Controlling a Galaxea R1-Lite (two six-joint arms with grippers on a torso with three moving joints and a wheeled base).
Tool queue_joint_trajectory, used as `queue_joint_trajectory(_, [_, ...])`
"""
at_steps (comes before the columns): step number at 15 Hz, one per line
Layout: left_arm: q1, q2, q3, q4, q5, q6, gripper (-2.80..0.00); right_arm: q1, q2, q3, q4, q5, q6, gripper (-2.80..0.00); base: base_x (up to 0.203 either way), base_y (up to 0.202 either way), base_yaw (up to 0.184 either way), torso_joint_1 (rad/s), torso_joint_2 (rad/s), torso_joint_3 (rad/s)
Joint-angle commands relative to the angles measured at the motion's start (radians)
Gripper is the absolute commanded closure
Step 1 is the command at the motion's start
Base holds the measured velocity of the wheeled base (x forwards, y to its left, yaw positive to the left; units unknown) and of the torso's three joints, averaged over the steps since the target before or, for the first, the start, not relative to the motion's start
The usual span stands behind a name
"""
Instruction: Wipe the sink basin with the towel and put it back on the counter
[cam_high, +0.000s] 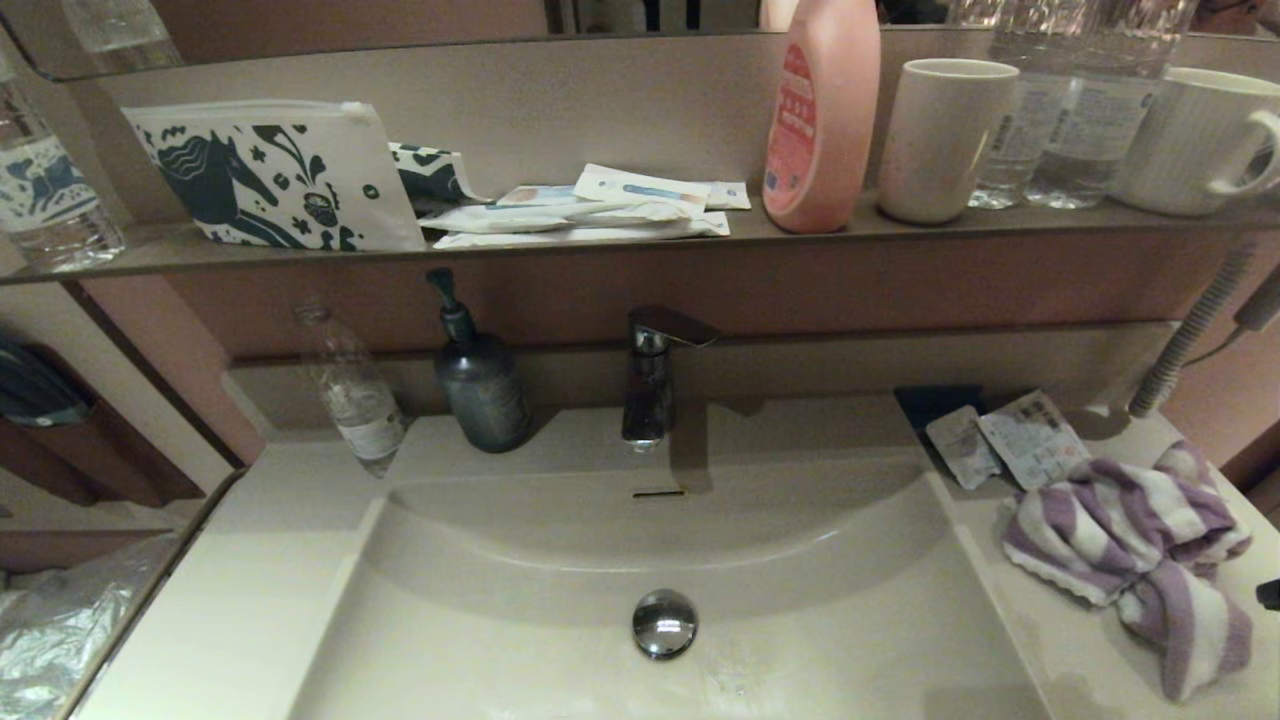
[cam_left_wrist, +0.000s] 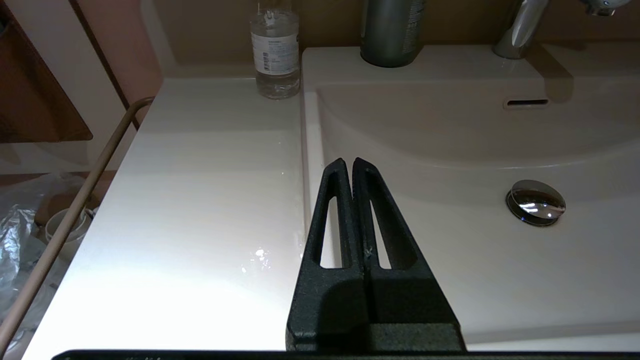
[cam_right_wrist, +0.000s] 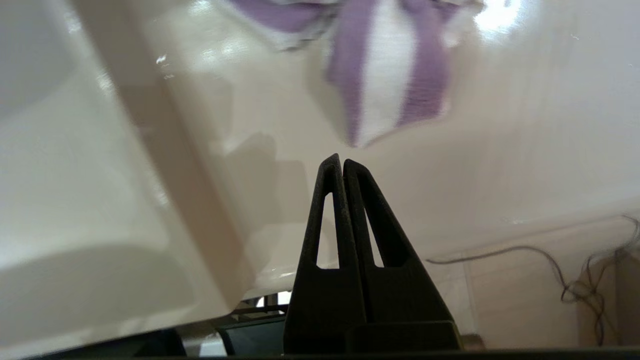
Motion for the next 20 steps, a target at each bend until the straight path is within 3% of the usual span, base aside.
queue_joint_trajectory(1, [0.0, 0.001, 0.0, -0.001, 0.0, 0.0, 0.0, 0.036, -0.045, 0.014, 0.015, 0.006, 0.003, 0.0, 0.0, 0.0, 0.0, 0.0, 0.0, 0.0])
queue_joint_trajectory(4, [0.0, 0.001, 0.0, -0.001, 0.0, 0.0, 0.0, 0.063, -0.102, 0.03, 0.034, 0.04, 0.004, 0.0, 0.0, 0.0, 0.0, 0.0, 0.0, 0.0])
queue_joint_trajectory(9, [0.0, 0.001, 0.0, -0.001, 0.0, 0.0, 0.0, 0.074, -0.245, 0.049, 0.142, 0.164, -0.005, 0.0, 0.0, 0.0, 0.0, 0.0, 0.0, 0.0])
queue_joint_trajectory(13, [0.0, 0.001, 0.0, -0.001, 0.0, 0.0, 0.0, 0.085, -0.385, 0.058, 0.251, 0.285, -0.072, 0.0, 0.0, 0.0, 0.0, 0.0, 0.0, 0.0])
queue_joint_trajectory(20, [0.0, 0.001, 0.0, -0.001, 0.0, 0.0, 0.0, 0.172, -0.668, 0.061, 0.453, 0.298, -0.077, 0.0, 0.0, 0.0, 0.0, 0.0, 0.0, 0.0])
